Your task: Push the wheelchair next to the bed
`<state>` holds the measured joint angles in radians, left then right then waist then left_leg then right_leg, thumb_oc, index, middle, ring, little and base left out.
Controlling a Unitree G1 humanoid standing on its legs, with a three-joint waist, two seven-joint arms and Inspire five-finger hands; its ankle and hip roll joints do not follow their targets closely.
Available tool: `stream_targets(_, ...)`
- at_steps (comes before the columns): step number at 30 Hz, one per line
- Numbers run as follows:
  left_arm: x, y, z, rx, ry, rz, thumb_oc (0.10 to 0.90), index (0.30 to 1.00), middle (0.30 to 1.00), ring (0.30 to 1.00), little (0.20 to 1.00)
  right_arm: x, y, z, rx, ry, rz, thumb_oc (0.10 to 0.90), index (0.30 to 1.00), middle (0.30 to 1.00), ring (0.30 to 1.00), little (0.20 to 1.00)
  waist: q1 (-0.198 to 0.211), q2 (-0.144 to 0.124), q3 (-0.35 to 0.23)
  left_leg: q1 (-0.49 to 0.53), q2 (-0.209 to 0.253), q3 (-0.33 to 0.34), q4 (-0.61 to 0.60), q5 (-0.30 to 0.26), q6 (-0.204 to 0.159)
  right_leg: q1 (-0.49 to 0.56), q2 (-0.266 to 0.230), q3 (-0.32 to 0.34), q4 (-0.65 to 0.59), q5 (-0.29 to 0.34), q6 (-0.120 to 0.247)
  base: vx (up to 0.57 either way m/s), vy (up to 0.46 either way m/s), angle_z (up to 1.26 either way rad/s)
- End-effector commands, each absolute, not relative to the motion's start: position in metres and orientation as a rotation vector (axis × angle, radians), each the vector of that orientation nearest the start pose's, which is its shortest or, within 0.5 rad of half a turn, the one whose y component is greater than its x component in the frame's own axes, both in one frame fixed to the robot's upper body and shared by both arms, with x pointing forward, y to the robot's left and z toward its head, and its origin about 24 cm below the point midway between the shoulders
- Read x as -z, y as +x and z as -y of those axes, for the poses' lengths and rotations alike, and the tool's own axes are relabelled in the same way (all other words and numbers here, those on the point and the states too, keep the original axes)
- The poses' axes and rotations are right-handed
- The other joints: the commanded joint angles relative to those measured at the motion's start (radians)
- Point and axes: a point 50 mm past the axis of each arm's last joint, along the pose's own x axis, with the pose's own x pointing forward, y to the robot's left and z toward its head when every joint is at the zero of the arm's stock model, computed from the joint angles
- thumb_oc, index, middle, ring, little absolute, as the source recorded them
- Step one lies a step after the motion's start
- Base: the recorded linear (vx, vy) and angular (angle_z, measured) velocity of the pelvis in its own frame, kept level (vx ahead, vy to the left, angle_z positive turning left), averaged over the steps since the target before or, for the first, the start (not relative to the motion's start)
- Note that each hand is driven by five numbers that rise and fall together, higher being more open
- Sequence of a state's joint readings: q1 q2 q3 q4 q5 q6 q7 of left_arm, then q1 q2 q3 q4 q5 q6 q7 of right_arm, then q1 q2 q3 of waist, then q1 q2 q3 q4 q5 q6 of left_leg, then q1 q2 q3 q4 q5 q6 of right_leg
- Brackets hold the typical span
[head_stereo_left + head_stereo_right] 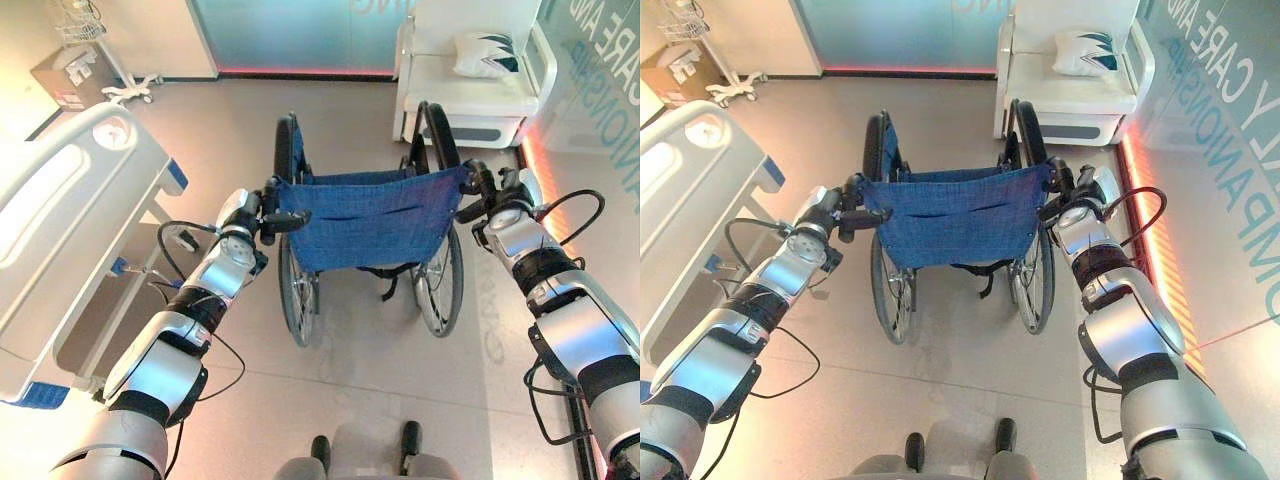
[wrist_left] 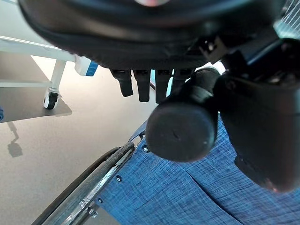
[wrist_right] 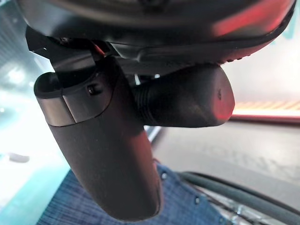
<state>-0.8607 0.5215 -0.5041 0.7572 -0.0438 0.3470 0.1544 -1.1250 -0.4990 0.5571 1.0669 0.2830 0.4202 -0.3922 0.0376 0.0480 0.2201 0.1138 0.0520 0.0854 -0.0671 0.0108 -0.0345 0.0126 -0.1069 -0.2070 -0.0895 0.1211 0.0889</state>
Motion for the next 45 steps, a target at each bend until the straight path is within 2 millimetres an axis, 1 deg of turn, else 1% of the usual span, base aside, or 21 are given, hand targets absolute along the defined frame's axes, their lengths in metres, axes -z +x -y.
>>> stream_targets(1, -0.098, 0.388, -0.21, -0.06, 0.932, -0.371, 0.8, 0.9, 0.9, 0.9, 0.9, -0.189, 0.418, 0.21, 0.412, -0.636, -0.178, 0.8, 0.9, 0.9, 0.9, 0.9, 0.026, -0.038, 0.06, -0.034, -0.094, 0.002, -0.012, 0.016, 0.036, 0.065, 0.021, 0.011, 0.029, -0.051, -0.018, 0.0, 0.0, 0.0)
stream_targets(2, -0.096, 0.388, -0.208, -0.049, 0.934, -0.38, 0.8, 0.9, 0.9, 0.9, 0.9, -0.188, 0.419, 0.206, 0.376, -0.637, -0.19, 0.731, 0.796, 0.796, 0.796, 0.796, 0.025, -0.04, 0.058, -0.033, -0.094, 0.003, -0.013, 0.015, 0.036, 0.066, 0.021, 0.011, 0.028, -0.051, -0.018, 0.0, 0.0, 0.0)
stream_targets(3, -0.095, 0.388, -0.207, -0.045, 0.933, -0.384, 0.8, 0.9, 0.9, 0.9, 0.9, -0.187, 0.419, 0.206, 0.366, -0.636, -0.193, 0.587, 0.58, 0.58, 0.58, 0.58, 0.024, -0.04, 0.058, -0.032, -0.093, 0.003, -0.013, 0.015, 0.035, 0.067, 0.021, 0.011, 0.028, -0.051, -0.018, 0.0, 0.0, 0.0)
stream_targets(4, -0.094, 0.387, -0.207, -0.04, 0.932, -0.39, 0.653, 0.679, 0.679, 0.679, 0.679, -0.186, 0.419, 0.203, 0.337, -0.637, -0.199, 0.488, 0.432, 0.432, 0.432, 0.432, 0.023, -0.041, 0.056, -0.032, -0.093, 0.003, -0.013, 0.015, 0.035, 0.068, 0.022, 0.011, 0.027, -0.052, -0.018, 0.0, 0.0, 0.0)
stream_targets(5, -0.094, 0.387, -0.206, -0.036, 0.93, -0.393, 0.4, 0.3, 0.3, 0.3, 0.3, -0.185, 0.42, 0.2, 0.303, -0.635, -0.198, 0.4, 0.3, 0.3, 0.3, 0.3, 0.024, -0.041, 0.055, -0.031, -0.093, 0.001, -0.014, 0.015, 0.036, 0.069, 0.022, 0.012, 0.027, -0.053, -0.019, 0.0, 0.0, 0.0)
stream_targets(7, -0.091, 0.387, -0.203, -0.02, 0.915, -0.409, 0.4, 0.3, 0.3, 0.3, 0.3, -0.182, 0.421, 0.19, 0.202, -0.641, -0.207, 0.4, 0.3, 0.3, 0.3, 0.3, 0.021, -0.045, 0.052, -0.03, -0.091, 0.004, -0.013, 0.016, 0.034, 0.07, 0.022, 0.01, 0.028, -0.053, -0.019, 0.0, 0.0, 0.0)
stream_targets(12, -0.094, 0.39, -0.195, -0.021, 0.892, -0.363, 0.4, 0.3, 0.3, 0.3, 0.3, -0.175, 0.421, 0.182, 0.103, -0.629, -0.241, 0.4, 0.3, 0.3, 0.3, 0.3, 0.02, -0.053, 0.047, -0.022, -0.089, 0.007, -0.011, 0.013, 0.034, 0.078, 0.021, 0.007, 0.027, -0.055, -0.02, 0.02, -0.006, 0.0)
stream_targets(18, -0.089, 0.388, -0.19, -0.042, 0.8, -0.34, 0.4, 0.3, 0.3, 0.3, 0.3, -0.168, 0.42, 0.18, 0.078, -0.611, -0.247, 0.4, 0.3, 0.3, 0.3, 0.3, 0.021, -0.058, 0.046, -0.019, -0.088, 0.006, -0.011, 0.012, 0.035, 0.081, 0.022, 0.01, 0.028, -0.056, -0.021, 0.01, -0.003, 0.0)
stream_targets(21, -0.083, 0.385, -0.19, -0.051, 0.8, -0.349, 0.4, 0.3, 0.3, 0.3, 0.3, -0.165, 0.419, 0.178, 0.065, -0.621, -0.25, 0.4, 0.3, 0.3, 0.3, 0.3, 0.021, -0.06, 0.046, -0.017, -0.087, 0.005, -0.01, 0.011, 0.034, 0.084, 0.022, 0.011, 0.028, -0.057, -0.021, 0.0, 0.0, 0.0)
stream_targets(25, -0.079, 0.384, -0.189, -0.051, 0.807, -0.371, 0.4, 0.3, 0.3, 0.3, 0.3, -0.161, 0.419, 0.176, 0.049, -0.655, -0.253, 0.4, 0.3, 0.3, 0.3, 0.3, 0.02, -0.057, 0.041, -0.012, -0.088, 0.005, -0.01, 0.009, 0.036, 0.089, 0.019, 0.011, 0.028, -0.059, -0.021, 0.03, 0.01, 0.0)
stream_targets(28, -0.077, 0.384, -0.187, -0.047, 0.804, -0.398, 0.4, 0.3, 0.3, 0.3, 0.3, -0.163, 0.42, 0.173, 0.047, -0.692, -0.244, 0.4, 0.3, 0.3, 0.3, 0.3, 0.021, -0.055, 0.04, -0.011, -0.088, 0.006, -0.01, 0.008, 0.037, 0.09, 0.018, 0.01, 0.029, -0.06, -0.021, 0.0, 0.0, 0.0)
stream_targets(31, -0.07, 0.382, -0.187, -0.04, 0.801, -0.466, 0.4, 0.3, 0.3, 0.3, 0.3, -0.163, 0.42, 0.17, 0.046, -0.721, -0.233, 0.4, 0.3, 0.3, 0.3, 0.3, 0.02, -0.054, 0.038, -0.01, -0.091, 0.005, -0.008, 0.007, 0.039, 0.092, 0.016, 0.01, 0.032, -0.061, -0.021, 0.0, 0.01, 0.0)
stream_targets(34, -0.061, 0.378, -0.187, -0.046, 0.77, -0.53, 0.4, 0.3, 0.3, 0.3, 0.3, -0.169, 0.422, 0.163, 0.038, -0.75, -0.204, 0.4, 0.3, 0.3, 0.3, 0.3, 0.019, -0.053, 0.035, -0.009, -0.094, 0.005, -0.004, 0.005, 0.042, 0.092, 0.012, 0.012, 0.035, -0.063, -0.021, 0.0, 0.047, 0.0)
stream_targets(37, -0.061, 0.379, -0.187, -0.044, 0.758, -0.514, 0.4, 0.3, 0.3, 0.3, 0.3, -0.173, 0.423, 0.158, 0.026, -0.761, -0.179, 0.4, 0.3, 0.3, 0.3, 0.3, 0.018, -0.054, 0.032, -0.005, -0.096, 0.008, 0.001, 0.001, 0.044, 0.094, 0.008, 0.012, 0.041, -0.067, -0.021, 0.01, 0.073, -0.01)
stream_targets(39, -0.065, 0.381, -0.185, -0.037, 0.749, -0.485, 0.4, 0.3, 0.3, 0.3, 0.3, -0.175, 0.423, 0.155, 0.022, -0.767, -0.157, 0.4, 0.3, 0.3, 0.3, 0.3, 0.019, -0.054, 0.028, -0.005, -0.098, 0.015, 0.017, -0.007, 0.047, 0.097, 0.001, 0.01, 0.048, -0.07, -0.021, 0.03, 0.088, -0.01)
stream_targets(42, -0.069, 0.383, -0.181, -0.025, 0.706, -0.438, 0.4, 0.3, 0.3, 0.3, 0.3, -0.175, 0.422, 0.156, 0.019, -0.772, -0.143, 0.4, 0.3, 0.3, 0.3, 0.3, 0.023, -0.048, 0.018, -0.004, -0.106, 0.014, 0.043, -0.021, 0.058, 0.104, -0.012, 0.01, 0.085, -0.091, -0.02, 0.09, 0.173, -0.01)
stream_targets(44, -0.069, 0.383, -0.178, -0.007, 0.692, -0.429, 0.4, 0.3, 0.3, 0.3, 0.3, -0.17, 0.421, 0.155, 0.015, -0.771, -0.146, 0.4, 0.3, 0.3, 0.3, 0.3, 0.028, -0.036, 0.013, -0.004, -0.11, 0.005, 0.059, -0.025, 0.071, 0.1, -0.019, 0.005, 0.169, -0.133, -0.023, 0.14, 0.185, 0.0)
stream_targets(45, -0.07, 0.383, -0.176, 0.003, 0.696, -0.421, 0.4, 0.3, 0.3, 0.3, 0.3, -0.168, 0.421, 0.154, 0.017, -0.769, -0.148, 0.4, 0.3, 0.3, 0.3, 0.3, 0.029, -0.029, 0.014, -0.006, -0.109, 0.006, 0.072, -0.027, 0.078, 0.086, -0.024, -0.003, 0.24, -0.161, -0.022, 0.14, 0.158, -0.02)
